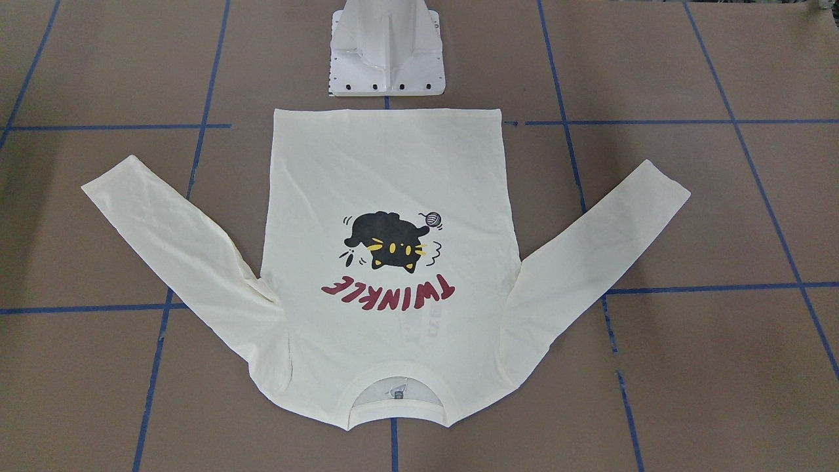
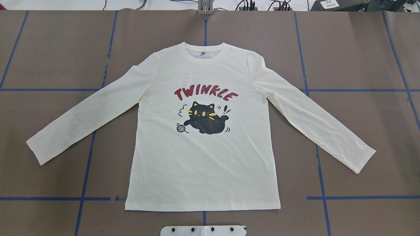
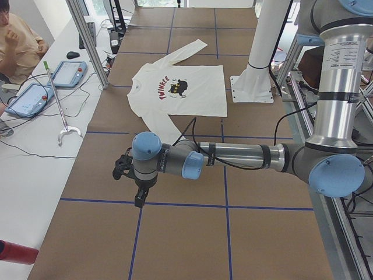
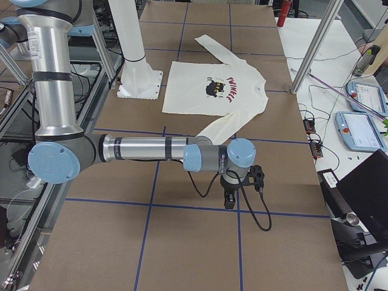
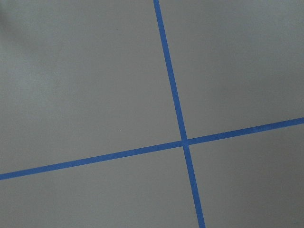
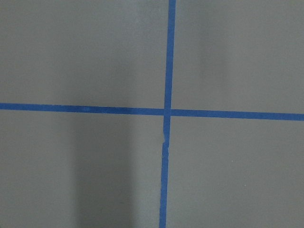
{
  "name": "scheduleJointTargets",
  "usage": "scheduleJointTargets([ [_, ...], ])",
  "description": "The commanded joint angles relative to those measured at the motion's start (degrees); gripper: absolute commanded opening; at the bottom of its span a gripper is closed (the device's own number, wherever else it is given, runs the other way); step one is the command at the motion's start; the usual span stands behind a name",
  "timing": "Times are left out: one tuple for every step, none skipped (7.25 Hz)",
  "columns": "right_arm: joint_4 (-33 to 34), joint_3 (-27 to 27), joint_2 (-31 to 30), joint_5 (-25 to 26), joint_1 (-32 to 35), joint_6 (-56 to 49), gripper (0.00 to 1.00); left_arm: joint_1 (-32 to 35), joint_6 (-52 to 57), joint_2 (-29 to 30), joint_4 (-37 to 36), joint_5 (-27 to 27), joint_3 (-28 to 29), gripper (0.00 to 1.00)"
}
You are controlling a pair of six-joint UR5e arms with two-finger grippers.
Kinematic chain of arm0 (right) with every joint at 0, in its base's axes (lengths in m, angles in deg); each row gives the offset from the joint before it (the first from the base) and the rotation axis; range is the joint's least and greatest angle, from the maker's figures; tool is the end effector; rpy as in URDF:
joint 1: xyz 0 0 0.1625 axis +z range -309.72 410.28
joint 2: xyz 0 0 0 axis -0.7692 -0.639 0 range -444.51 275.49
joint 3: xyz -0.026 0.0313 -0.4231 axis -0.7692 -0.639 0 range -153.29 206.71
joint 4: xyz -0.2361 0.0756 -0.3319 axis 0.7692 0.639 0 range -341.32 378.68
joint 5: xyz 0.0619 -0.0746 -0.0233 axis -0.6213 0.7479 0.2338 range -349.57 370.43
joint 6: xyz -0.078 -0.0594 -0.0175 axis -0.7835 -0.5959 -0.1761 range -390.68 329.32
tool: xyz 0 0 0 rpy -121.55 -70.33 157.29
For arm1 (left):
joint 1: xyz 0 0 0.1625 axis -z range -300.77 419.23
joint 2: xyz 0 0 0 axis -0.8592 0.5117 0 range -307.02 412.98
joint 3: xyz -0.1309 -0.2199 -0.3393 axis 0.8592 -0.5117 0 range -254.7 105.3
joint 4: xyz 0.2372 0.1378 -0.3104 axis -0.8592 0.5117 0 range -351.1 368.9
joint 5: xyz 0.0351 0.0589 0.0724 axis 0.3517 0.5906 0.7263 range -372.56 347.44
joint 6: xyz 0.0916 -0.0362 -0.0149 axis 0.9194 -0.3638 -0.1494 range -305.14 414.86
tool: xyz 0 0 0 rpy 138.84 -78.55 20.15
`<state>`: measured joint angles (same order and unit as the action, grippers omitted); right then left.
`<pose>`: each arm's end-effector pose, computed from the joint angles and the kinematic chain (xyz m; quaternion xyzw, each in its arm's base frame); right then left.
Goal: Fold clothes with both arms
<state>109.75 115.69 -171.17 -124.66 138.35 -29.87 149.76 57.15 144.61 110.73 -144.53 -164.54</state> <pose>0.0454 -0.5197 0.6391 0.0009 -0.3836 -0.0132 0.9234 -0.0716 -0.5177 0.6264 0.1169 0.3530 0.0557 0.9266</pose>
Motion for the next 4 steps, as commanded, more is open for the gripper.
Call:
scheduleJointTargets([
  [-0.18, 0.14, -0.52, -0.43, 0.0, 0.07, 1.0, -1.05, -0.09, 0.29, -0.31, -0.56, -0.16, 1.0],
  [-0.18, 0.31, -0.88, -0.87, 0.0, 0.24, 1.0, -2.1, 0.0, 0.04, -0.23, -1.26, -0.16, 1.0],
  [-0.18, 0.66, -1.4, -1.05, 0.0, 0.5, 1.0, -2.2, 0.0, -0.92, 0.03, -0.83, -1.29, 1.0],
  [-0.45, 0.41, -1.93, -0.61, 0.0, 0.42, 1.0, -2.2, 0.0, -1.02, 0.12, -1.44, -2.95, 1.0],
])
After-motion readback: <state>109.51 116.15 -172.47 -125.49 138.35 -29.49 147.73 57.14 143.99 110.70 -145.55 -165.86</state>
